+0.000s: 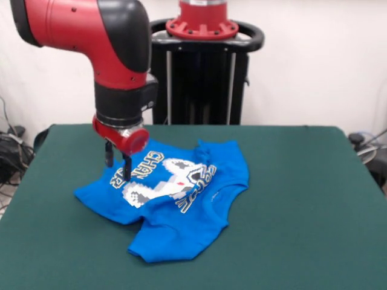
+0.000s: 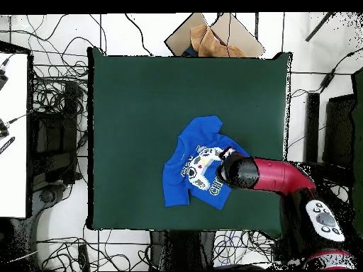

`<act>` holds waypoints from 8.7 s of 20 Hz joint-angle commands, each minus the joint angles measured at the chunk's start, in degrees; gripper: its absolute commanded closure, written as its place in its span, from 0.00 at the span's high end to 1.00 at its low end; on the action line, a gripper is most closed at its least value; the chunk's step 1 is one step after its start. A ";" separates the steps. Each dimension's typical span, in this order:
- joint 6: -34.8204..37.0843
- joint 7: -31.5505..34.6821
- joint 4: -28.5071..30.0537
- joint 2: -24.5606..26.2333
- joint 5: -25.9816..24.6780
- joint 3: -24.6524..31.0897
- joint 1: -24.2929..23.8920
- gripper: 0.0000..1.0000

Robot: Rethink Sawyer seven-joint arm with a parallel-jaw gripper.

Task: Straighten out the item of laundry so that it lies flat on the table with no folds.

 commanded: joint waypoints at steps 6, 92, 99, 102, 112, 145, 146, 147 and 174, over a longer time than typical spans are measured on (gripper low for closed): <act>1.66 7.23 -9.55 9.36 4.22 -0.03 8.87 1.00; 8.23 9.01 -17.82 19.32 18.22 -13.70 27.68 1.00; 11.55 6.30 -17.79 20.06 19.77 -11.58 27.06 1.00; 12.41 4.70 -17.33 19.95 20.14 -10.26 26.18 1.00; -1.62 0.47 -5.67 19.99 24.43 7.16 16.20 1.00; -7.67 9.43 2.04 19.16 31.37 17.43 17.99 1.00; -7.84 9.58 1.63 19.09 31.54 16.80 18.70 1.00; -7.23 10.04 0.77 18.53 31.58 14.80 20.35 1.00; 14.11 -1.74 -14.79 8.91 23.63 -10.71 31.68 0.00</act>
